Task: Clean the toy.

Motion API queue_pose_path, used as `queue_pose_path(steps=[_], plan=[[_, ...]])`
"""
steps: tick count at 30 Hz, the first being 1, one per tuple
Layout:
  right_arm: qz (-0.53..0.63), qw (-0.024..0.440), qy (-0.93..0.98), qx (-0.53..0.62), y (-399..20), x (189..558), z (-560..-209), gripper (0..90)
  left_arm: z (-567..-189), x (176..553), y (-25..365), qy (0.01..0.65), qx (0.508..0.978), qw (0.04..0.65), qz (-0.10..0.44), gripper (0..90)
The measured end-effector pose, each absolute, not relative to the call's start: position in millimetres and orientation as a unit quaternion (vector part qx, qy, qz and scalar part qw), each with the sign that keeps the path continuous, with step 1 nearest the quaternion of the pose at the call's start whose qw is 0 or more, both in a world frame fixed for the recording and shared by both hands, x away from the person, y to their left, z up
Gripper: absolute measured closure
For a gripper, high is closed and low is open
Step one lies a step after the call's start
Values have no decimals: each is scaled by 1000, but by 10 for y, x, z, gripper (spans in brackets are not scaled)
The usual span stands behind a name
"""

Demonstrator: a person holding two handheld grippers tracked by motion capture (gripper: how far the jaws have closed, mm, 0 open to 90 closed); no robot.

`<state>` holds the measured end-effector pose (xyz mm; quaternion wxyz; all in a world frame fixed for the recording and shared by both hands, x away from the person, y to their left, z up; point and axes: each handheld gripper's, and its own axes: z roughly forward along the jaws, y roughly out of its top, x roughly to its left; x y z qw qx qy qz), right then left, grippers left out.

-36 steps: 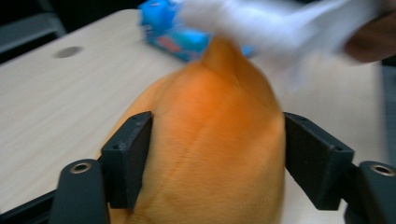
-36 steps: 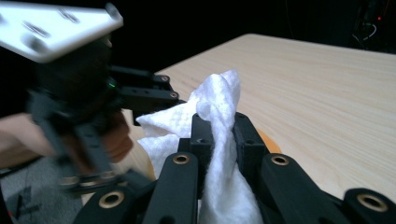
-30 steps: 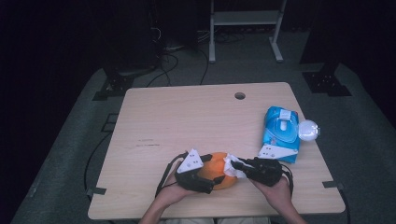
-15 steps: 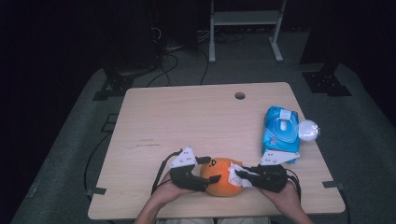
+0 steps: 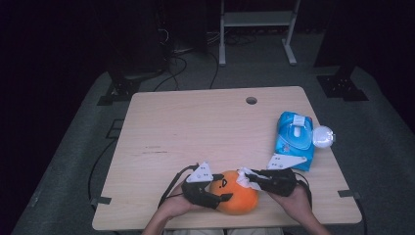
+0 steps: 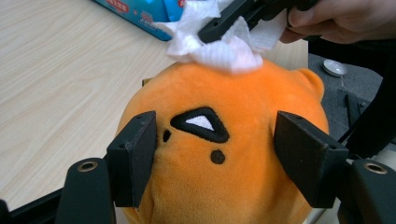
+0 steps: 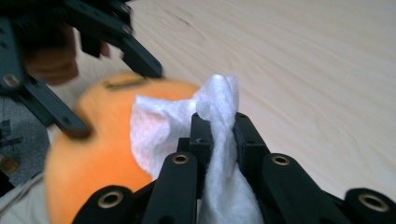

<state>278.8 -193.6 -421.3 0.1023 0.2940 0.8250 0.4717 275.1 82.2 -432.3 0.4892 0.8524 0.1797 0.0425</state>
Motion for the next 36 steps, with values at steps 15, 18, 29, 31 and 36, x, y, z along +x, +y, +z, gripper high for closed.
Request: queue_pose_path(steps=[15,18,29,31,36], plan=[[510,47,821,253,-1929,2650,-4195,798,-4255,2757,695,151,856,491,53,188],[502,44,825,256,-1961,2680,-4221,797,-4317,2777,717,164,857,487,38,215],[459,42,839,288,-2296,2649,-4369,792,-4329,2755,711,171,855,488,32,222],[458,45,839,291,-2349,2639,-4384,792,-4244,2744,700,164,854,493,40,194],[451,73,837,303,-2511,2672,-4358,788,-4133,2786,608,155,852,498,47,150]])
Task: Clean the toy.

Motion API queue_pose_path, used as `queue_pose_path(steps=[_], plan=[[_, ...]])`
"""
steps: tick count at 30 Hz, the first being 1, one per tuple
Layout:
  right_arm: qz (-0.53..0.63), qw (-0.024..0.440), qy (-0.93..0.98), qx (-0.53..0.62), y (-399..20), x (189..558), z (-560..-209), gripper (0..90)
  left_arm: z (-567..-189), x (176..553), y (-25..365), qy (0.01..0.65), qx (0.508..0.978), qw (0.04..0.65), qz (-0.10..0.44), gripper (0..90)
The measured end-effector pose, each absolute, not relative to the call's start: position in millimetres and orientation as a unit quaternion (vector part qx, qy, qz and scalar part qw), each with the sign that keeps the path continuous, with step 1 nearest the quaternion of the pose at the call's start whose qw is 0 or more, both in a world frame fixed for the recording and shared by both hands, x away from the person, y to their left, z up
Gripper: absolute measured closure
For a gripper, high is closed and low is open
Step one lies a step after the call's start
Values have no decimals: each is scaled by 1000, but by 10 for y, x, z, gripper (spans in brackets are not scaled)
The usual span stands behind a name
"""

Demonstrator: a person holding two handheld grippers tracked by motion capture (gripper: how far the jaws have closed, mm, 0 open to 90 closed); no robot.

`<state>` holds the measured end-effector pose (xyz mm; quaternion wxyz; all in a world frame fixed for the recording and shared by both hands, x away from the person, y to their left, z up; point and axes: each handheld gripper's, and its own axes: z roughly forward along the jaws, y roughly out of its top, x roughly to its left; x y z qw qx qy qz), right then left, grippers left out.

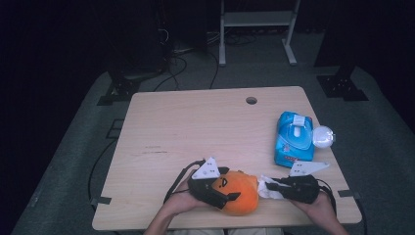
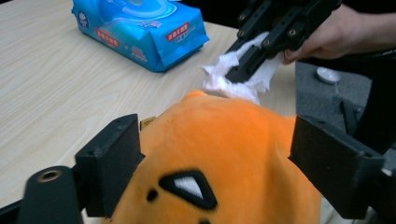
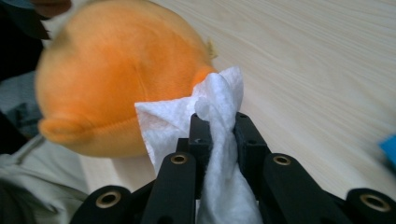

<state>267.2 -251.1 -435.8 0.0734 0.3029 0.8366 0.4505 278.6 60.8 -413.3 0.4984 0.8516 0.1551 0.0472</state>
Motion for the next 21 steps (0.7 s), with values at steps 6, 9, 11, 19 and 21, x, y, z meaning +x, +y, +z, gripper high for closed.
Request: queue_pose_path(steps=[6,9,11,19,21], plan=[[423,96,843,318,-2739,2733,-4439,772,-4287,2866,559,182,854,487,25,145],[419,94,841,328,-2804,2754,-4503,765,-4314,2873,576,189,853,485,20,198],[414,98,843,330,-2827,2751,-4514,749,-4325,2873,584,195,854,481,20,257],[416,100,836,345,-2952,2764,-4541,643,-4296,2818,548,189,853,485,47,456],[416,99,834,347,-2966,2766,-4554,640,-4295,2823,550,189,851,487,47,468]])
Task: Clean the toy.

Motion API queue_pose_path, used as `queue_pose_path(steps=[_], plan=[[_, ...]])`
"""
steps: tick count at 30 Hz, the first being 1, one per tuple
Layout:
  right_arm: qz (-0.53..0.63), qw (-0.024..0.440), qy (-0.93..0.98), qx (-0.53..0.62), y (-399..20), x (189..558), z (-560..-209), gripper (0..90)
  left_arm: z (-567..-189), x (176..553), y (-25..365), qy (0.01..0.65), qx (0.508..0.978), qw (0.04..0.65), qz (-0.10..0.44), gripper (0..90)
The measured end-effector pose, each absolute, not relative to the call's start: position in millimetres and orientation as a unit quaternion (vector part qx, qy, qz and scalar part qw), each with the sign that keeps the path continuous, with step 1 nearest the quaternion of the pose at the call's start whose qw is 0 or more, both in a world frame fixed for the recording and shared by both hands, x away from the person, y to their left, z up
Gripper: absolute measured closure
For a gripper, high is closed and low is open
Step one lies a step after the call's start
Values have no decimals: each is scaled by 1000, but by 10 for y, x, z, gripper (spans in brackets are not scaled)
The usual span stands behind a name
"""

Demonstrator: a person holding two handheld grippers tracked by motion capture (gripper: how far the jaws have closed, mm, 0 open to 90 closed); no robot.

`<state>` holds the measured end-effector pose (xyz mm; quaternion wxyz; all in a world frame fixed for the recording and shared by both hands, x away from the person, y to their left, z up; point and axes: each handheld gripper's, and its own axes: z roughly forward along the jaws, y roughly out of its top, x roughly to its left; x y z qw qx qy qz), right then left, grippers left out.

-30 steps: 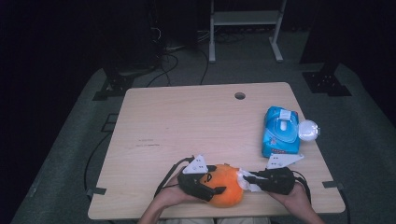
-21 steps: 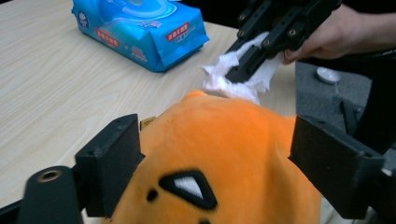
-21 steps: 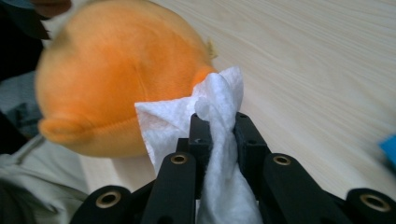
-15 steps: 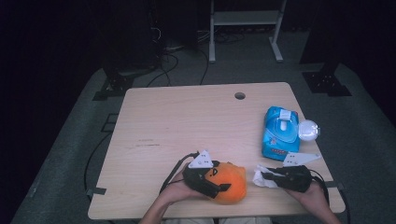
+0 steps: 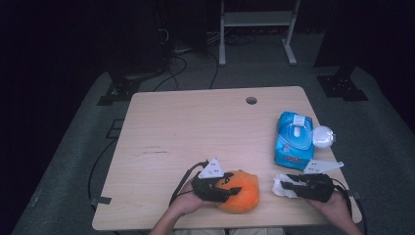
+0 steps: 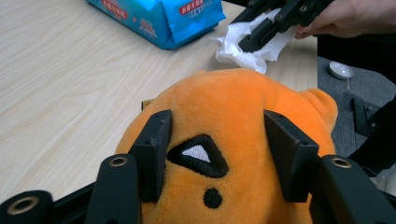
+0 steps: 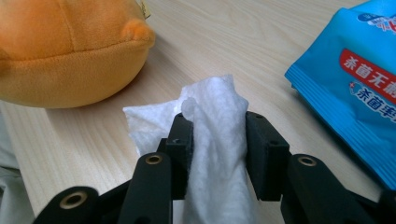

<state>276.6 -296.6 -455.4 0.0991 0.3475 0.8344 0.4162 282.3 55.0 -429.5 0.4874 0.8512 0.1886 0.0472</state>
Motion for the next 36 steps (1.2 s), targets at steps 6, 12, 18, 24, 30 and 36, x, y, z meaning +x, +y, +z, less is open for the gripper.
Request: queue_pose_path(steps=[6,12,18,24,30,36], plan=[[431,76,827,352,-2965,2783,-4570,713,-4295,2799,559,188,848,494,50,476],[478,55,807,342,-2811,2772,-4433,789,-4314,2760,574,183,846,497,57,470],[543,15,791,280,-2307,2760,-4198,792,-4346,2691,588,182,848,495,61,463],[508,26,813,285,-2094,2830,-4330,797,-4380,2622,679,181,849,492,57,462],[484,40,821,299,-2214,2791,-4361,801,-4296,2563,692,175,850,494,51,339],[481,41,831,276,-2207,2707,-4327,801,-4298,2649,733,222,858,460,42,131]])
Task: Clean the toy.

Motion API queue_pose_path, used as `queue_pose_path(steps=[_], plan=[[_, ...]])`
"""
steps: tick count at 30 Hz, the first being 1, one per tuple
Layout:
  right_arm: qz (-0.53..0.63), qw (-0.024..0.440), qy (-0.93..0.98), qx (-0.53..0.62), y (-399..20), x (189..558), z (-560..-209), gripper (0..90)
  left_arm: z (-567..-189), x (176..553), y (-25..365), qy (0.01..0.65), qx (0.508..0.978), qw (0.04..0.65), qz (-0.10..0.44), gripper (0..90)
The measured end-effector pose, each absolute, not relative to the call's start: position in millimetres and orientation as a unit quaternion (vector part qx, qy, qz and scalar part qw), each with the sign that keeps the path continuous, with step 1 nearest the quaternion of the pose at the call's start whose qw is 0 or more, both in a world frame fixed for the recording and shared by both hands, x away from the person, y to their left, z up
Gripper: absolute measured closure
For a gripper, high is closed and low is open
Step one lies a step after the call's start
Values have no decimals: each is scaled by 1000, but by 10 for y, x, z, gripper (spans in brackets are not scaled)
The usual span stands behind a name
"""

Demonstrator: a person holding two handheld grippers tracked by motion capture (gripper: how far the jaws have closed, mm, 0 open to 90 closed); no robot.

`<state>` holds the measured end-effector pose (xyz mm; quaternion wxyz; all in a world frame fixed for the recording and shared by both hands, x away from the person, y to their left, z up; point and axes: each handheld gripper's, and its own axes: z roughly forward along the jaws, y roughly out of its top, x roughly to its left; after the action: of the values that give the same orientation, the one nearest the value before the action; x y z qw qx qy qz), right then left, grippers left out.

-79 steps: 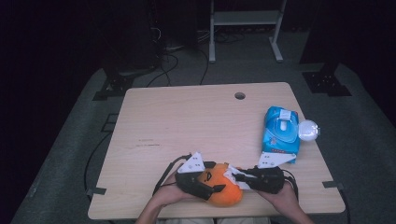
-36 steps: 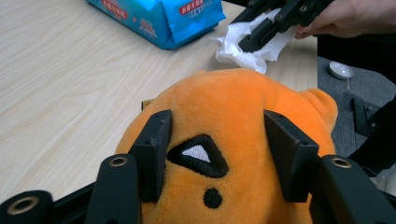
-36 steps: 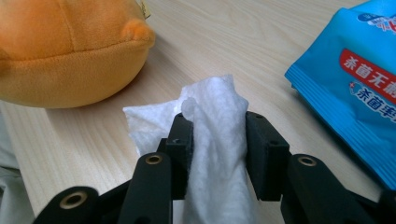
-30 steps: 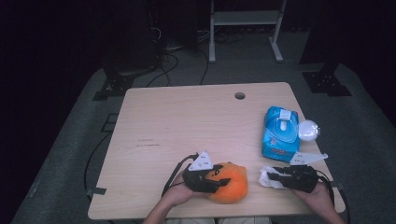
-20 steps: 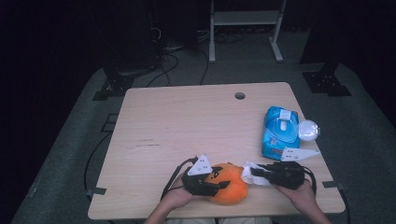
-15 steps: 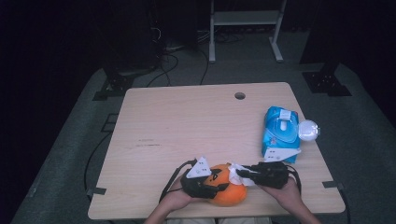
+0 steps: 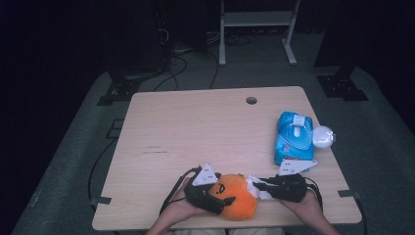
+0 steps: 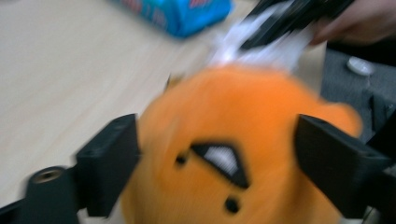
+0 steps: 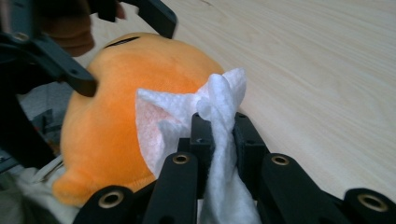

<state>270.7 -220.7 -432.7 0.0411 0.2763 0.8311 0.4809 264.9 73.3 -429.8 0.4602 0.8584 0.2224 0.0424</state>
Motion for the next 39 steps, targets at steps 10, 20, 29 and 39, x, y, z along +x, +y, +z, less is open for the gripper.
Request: queue_pose_path(steps=[10,20,29,39], plan=[[484,21,840,242,-1727,2906,-4181,805,-4384,2473,692,159,870,457,88,301],[460,17,838,292,-1952,3036,-4314,806,-4403,2489,733,184,861,464,103,377],[483,0,825,294,-2292,2679,-4305,807,-4429,2548,772,235,837,484,102,397],[507,-22,819,269,-2123,2739,-4240,807,-4428,2558,802,294,809,501,89,279]])
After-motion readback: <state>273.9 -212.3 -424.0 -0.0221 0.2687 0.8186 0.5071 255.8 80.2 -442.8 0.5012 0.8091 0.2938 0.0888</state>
